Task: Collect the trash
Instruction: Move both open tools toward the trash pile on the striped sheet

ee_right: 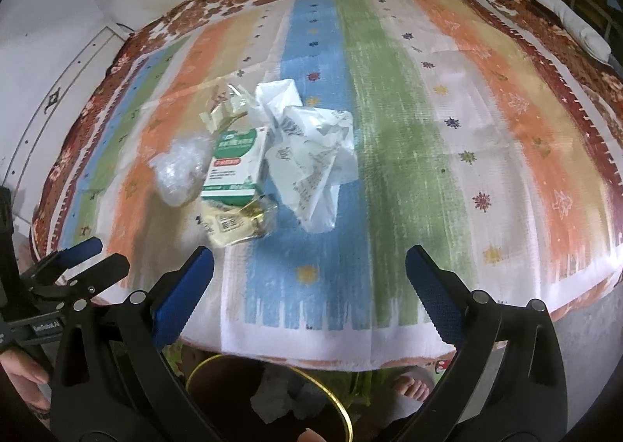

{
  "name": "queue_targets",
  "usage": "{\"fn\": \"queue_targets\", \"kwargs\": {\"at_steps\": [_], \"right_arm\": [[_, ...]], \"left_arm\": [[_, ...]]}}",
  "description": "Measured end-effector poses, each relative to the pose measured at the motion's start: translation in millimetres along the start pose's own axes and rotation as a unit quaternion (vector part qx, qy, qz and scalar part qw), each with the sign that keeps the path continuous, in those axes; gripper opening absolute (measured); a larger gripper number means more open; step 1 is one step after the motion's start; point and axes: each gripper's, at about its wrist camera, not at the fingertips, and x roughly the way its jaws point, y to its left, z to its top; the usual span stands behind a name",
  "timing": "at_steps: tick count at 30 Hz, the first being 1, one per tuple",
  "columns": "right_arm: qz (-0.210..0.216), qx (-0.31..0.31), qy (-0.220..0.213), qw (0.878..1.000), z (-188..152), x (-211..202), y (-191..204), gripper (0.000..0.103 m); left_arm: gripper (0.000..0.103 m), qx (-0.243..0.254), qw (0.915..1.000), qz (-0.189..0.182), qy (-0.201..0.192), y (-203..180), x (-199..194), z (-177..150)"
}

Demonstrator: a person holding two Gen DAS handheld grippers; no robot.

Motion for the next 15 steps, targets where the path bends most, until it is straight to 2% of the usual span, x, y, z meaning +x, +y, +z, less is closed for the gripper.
{"fn": "queue_targets", "kwargs": {"at_steps": [5,10,15], "right_arm": [[0.006,0.02,0.016,1.0,7.2,17.6,-7.5,0.093],[0.017,0.032,0.015,0.999,13.6,24.6,-10.1,0.091],[0.013,0.035,0.021,0.999,20.2,35.5,-9.0,0.084]], "left_arm": [[0.097,0.008,0.9998,-0.01,0.012,-2.2,17.4,4.0],[0.096,0.017,0.9995,-0.013,0.025,-8.2,30.3,6.9],[0.096,0.039,0.9985,0.0,0.039,-17.5,47.0,8.6]]}}
